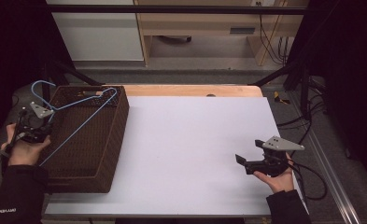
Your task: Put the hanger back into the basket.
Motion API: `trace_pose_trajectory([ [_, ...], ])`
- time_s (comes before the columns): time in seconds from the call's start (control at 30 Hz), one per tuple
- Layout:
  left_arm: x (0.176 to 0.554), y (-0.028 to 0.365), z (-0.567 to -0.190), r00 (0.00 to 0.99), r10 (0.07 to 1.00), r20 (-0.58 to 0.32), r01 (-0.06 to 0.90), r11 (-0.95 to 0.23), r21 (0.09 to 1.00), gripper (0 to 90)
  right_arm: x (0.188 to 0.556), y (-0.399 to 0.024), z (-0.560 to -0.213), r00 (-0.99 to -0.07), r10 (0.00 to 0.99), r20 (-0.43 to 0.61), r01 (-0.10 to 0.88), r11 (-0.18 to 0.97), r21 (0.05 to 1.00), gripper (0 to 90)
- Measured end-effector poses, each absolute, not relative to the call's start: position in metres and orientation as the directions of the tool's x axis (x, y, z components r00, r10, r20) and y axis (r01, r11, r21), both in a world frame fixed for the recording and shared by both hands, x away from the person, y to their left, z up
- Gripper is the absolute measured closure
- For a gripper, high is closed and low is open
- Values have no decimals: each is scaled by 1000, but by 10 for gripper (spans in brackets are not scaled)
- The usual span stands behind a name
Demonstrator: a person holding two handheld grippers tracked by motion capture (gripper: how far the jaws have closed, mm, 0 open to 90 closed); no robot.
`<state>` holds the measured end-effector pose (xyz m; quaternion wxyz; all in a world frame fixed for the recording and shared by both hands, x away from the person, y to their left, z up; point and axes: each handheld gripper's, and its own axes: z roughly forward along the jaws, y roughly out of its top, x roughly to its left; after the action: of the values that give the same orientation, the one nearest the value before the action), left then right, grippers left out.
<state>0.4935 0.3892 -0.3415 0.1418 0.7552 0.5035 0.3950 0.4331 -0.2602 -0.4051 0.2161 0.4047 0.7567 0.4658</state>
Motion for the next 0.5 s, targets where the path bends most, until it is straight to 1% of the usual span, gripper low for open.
trace_pose_trajectory([
  [0.27, 502, 380, -367, 209, 875, 437, 693, -447, 565, 869, 433, -259, -405, -578, 815, 51, 414, 238, 879, 52],
  [0.4, 505, 377, -378, 238, 873, 425, 716, -453, 531, 868, 433, -259, -405, -578, 814, 48, 412, 241, 879, 52],
  [0.47, 507, 376, -384, 247, 875, 416, 726, -451, 519, 866, 433, -259, -406, -579, 814, 46, 412, 243, 878, 52],
  [0.5, 508, 376, -387, 253, 882, 397, 740, -441, 508, 864, 433, -259, -406, -579, 814, 47, 412, 242, 878, 52],
])
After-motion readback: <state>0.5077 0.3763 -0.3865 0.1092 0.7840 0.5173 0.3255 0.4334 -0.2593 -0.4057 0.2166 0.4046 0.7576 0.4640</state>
